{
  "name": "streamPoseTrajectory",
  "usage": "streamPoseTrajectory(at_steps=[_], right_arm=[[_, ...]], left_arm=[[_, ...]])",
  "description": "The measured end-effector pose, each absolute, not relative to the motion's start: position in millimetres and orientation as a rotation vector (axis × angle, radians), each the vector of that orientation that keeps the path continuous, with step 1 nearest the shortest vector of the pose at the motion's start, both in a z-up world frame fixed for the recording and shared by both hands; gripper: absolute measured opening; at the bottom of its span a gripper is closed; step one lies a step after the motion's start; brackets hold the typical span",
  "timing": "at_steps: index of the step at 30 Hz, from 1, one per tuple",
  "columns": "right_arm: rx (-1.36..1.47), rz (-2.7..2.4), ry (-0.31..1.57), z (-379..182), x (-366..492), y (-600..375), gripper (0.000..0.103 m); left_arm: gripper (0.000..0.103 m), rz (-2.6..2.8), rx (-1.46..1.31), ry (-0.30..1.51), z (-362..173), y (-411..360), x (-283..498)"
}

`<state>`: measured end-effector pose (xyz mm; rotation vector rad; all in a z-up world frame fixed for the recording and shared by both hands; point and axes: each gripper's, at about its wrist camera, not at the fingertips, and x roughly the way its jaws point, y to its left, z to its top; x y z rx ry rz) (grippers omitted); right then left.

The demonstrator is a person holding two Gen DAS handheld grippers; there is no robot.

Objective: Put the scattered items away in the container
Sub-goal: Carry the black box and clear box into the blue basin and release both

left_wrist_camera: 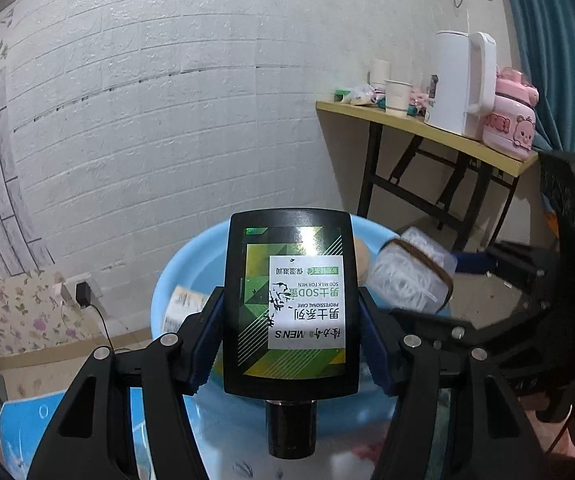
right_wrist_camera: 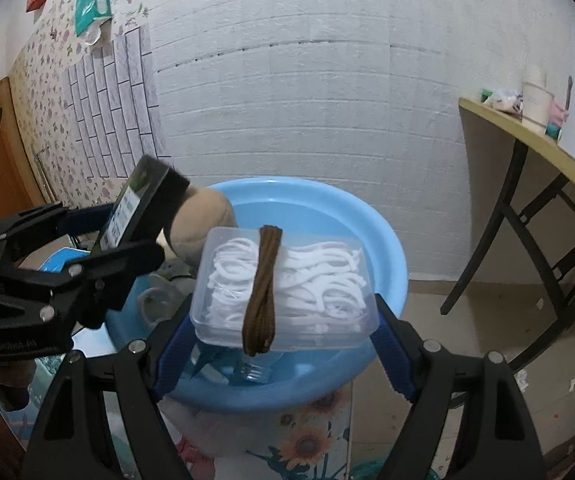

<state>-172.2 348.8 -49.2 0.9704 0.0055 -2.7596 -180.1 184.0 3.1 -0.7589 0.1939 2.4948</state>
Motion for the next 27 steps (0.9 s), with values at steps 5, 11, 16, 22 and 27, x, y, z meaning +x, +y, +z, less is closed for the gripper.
streamPoseTrajectory(at_steps=[5,11,16,22,27], right_arm=[[1.018,-2.718,0.004,-58,-183,347,0.082],[1.031,-2.674,-0.03,-63,-186,347,0.082],[1.044,-2.674,0.005,-62,-183,342,0.084],[1.037,-2.696,-0.02,-57,-167,344,0.085],[1.014,-2.728,-0.031,-47,-150,346,0.085]], left_arm=[[0.062,2.496,-0.768,0.236,-3,194,-195],[0.064,2.499,-0.785,0.241,-9,195,-196],[0.068,2.505,-0.773,0.233,-3,185,-186],[0.069,2.536,-0.791,0.194,1,158,-167],[0.069,2.589,-0.804,0.168,2,127,-146]])
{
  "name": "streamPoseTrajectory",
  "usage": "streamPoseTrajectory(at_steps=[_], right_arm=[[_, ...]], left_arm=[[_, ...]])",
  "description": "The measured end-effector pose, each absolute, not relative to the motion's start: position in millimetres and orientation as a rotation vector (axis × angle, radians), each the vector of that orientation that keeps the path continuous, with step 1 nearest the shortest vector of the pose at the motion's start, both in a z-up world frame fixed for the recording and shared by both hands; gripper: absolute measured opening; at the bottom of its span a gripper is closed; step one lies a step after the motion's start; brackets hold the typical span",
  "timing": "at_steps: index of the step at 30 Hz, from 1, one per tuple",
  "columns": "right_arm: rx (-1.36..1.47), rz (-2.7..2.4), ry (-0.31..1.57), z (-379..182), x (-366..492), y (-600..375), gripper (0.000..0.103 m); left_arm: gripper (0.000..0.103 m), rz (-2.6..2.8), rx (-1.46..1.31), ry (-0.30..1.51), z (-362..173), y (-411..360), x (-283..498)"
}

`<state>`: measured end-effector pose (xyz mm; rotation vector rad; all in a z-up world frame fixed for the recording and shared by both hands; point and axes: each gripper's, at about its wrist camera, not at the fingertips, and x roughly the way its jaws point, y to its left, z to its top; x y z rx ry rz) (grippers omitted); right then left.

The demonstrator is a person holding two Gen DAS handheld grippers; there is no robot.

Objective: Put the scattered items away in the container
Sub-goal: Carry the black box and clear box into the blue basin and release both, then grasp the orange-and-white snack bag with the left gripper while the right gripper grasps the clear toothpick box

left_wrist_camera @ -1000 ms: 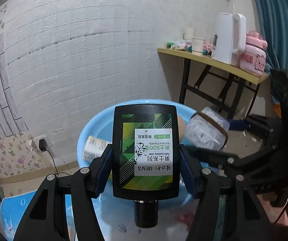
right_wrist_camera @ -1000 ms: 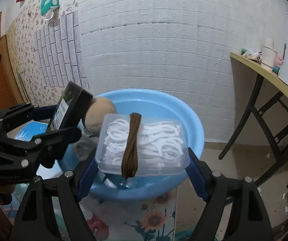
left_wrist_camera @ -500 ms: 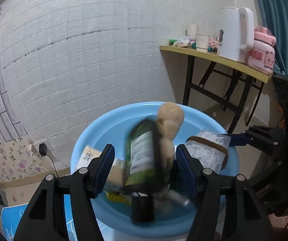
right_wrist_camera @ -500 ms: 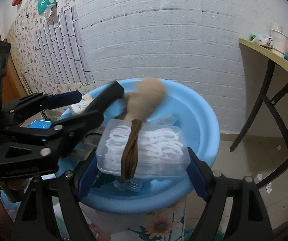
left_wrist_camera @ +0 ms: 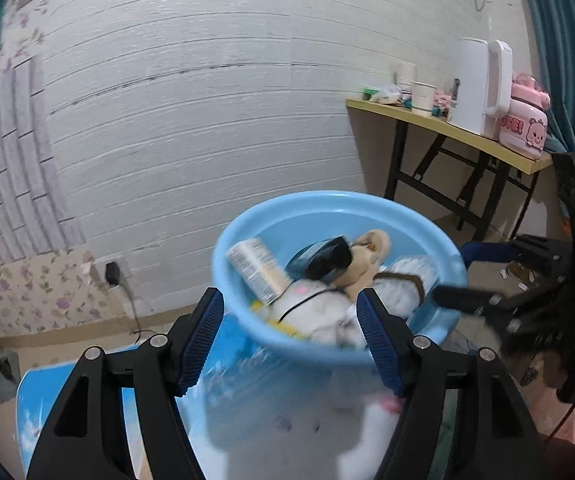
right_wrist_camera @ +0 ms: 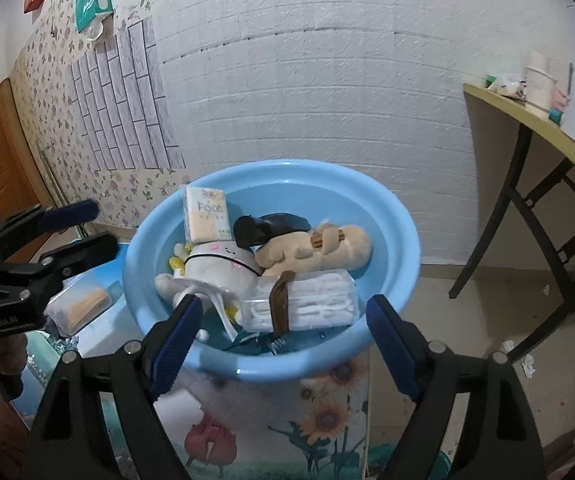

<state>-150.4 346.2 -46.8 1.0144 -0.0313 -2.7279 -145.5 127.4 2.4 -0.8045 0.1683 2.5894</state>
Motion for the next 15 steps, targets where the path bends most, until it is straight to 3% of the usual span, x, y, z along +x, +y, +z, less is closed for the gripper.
streamPoseTrajectory(at_steps=[15], right_arm=[[1.025,-2.722,-0.059,-45,-100,318,0.085]], left_arm=[[0.075,2.764,-0.893,0.085,-21,28,-74]])
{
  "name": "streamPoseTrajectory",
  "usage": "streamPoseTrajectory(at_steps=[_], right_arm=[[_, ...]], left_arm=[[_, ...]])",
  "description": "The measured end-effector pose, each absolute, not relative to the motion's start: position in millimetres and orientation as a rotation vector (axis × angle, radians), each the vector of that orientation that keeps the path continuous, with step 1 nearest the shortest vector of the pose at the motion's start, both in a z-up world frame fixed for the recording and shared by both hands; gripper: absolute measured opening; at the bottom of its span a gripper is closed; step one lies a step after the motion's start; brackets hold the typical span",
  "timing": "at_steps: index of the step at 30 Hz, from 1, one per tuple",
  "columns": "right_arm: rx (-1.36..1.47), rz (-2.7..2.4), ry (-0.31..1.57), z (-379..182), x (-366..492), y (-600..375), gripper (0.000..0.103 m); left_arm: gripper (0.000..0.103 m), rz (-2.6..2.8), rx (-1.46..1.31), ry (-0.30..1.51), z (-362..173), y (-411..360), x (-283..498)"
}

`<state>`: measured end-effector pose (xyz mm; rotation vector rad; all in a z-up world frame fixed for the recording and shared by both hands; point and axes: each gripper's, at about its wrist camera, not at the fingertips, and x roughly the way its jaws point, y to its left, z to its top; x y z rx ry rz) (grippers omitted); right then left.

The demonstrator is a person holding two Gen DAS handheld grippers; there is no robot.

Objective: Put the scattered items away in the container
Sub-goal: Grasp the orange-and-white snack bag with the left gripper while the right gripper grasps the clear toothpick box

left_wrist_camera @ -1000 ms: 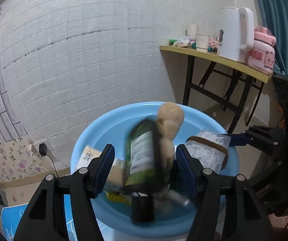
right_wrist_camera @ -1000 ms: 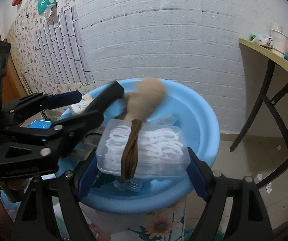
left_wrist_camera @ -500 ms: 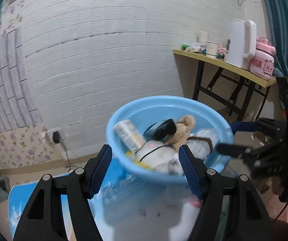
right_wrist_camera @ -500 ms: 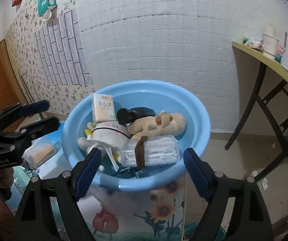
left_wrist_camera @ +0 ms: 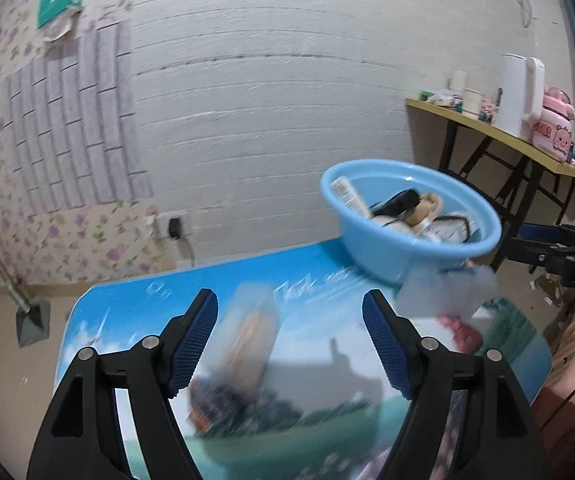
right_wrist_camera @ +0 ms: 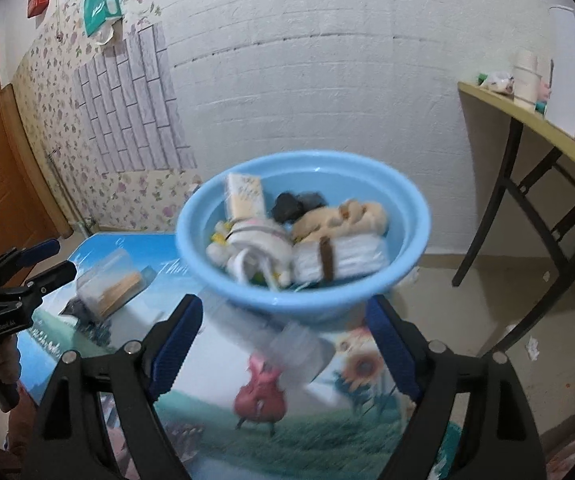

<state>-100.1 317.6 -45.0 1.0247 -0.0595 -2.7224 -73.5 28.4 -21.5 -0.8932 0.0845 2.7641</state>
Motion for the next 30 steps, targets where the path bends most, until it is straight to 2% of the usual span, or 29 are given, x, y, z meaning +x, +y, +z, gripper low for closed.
streamPoseTrajectory(at_steps=[9,20,21,23,24,30], right_arm=[[1.077,-2.649,-0.038,-58,-87,286,0.085],[1.06,-2.507,0.027,-63,-87,239,0.085],[1.052,-2.492,0.031,-64,-87,233,0.085],[1.044,-2.471,0.037,-64,-89,226,0.085],[1.045,-2.457,0.035,-65,-92,221,0.085],[1.057,-2.395,0.028,-70,-112,196,0.085]], left_arm=[[0.079,2.812,-1.004,0.046,-54,-8,-45],[0.079,2.815,-1.134,0.03,-83,-21,-55],[0.078,2.806,-1.137,0.028,-84,-21,-57],[0.066,2.785,-1.144,0.011,-86,-23,-61],[0.064,2.779,-1.149,0.004,-87,-24,-63],[0.059,2.736,-1.163,-0.041,-91,-35,-75]])
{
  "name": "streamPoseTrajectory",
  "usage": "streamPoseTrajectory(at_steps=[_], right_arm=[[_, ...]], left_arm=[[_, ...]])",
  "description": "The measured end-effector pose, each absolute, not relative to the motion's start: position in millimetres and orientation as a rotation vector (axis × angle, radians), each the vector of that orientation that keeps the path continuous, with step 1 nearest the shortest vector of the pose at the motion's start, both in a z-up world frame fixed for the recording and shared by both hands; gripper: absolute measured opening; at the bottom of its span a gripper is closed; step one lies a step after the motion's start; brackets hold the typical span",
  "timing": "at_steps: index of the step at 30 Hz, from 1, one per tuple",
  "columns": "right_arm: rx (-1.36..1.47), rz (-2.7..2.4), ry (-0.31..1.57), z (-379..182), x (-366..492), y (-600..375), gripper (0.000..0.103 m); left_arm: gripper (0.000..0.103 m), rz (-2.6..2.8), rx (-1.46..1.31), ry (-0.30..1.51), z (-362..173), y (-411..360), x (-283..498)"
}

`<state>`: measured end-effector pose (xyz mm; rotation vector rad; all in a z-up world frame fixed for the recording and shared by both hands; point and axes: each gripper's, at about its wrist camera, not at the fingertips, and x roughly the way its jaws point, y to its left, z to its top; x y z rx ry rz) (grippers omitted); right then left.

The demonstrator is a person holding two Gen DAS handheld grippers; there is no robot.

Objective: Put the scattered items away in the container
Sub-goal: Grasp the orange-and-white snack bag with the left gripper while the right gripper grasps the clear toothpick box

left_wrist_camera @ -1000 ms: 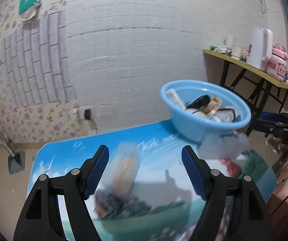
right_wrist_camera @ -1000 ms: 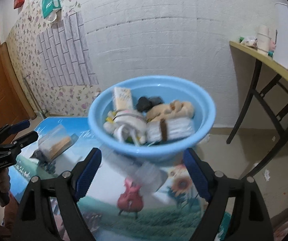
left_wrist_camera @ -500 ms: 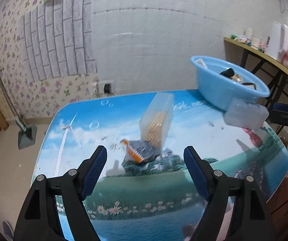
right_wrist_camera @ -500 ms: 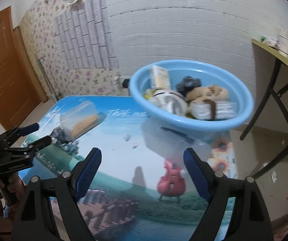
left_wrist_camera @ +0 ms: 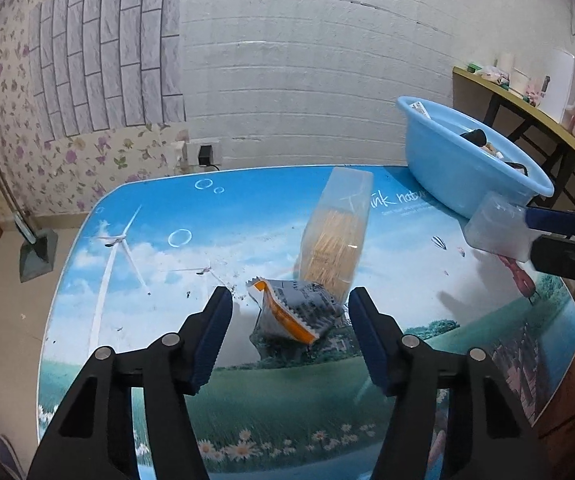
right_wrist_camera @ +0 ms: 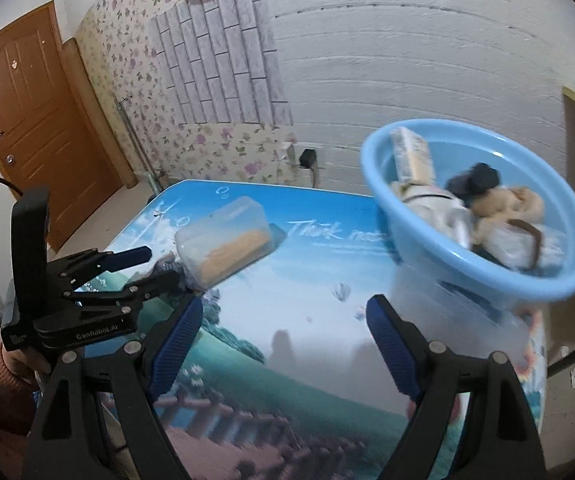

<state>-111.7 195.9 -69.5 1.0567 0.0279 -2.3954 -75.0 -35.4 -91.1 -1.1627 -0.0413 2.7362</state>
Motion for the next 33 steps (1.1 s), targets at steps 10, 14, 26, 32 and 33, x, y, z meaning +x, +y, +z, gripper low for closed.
streamPoseTrajectory(at_steps=[10,14,26,32,33], right_arm=[[1.051,-2.308,0.168,-84,-149,134,0.103],[1.046,-2.271,0.21,-87,-160,117,0.103],[0.987,-2.158,0.434,-94,-172,82,0.103],[1.004,-2.152,0.455,-103,-180,75,0.103],[1.02,-2.138,0.454,-104,-182,75,0.103]], left_arm=[[0.032,2.625,-1.154,-0.076,-95,-48,-79],[0.031,2.631,-1.16,-0.096,-95,-60,-79],[0.031,2.678,-1.166,-0.164,-97,-84,-85],[0.031,2.681,-1.163,-0.167,-98,-87,-86],[0.031,2.683,-1.164,-0.167,-97,-86,-86]])
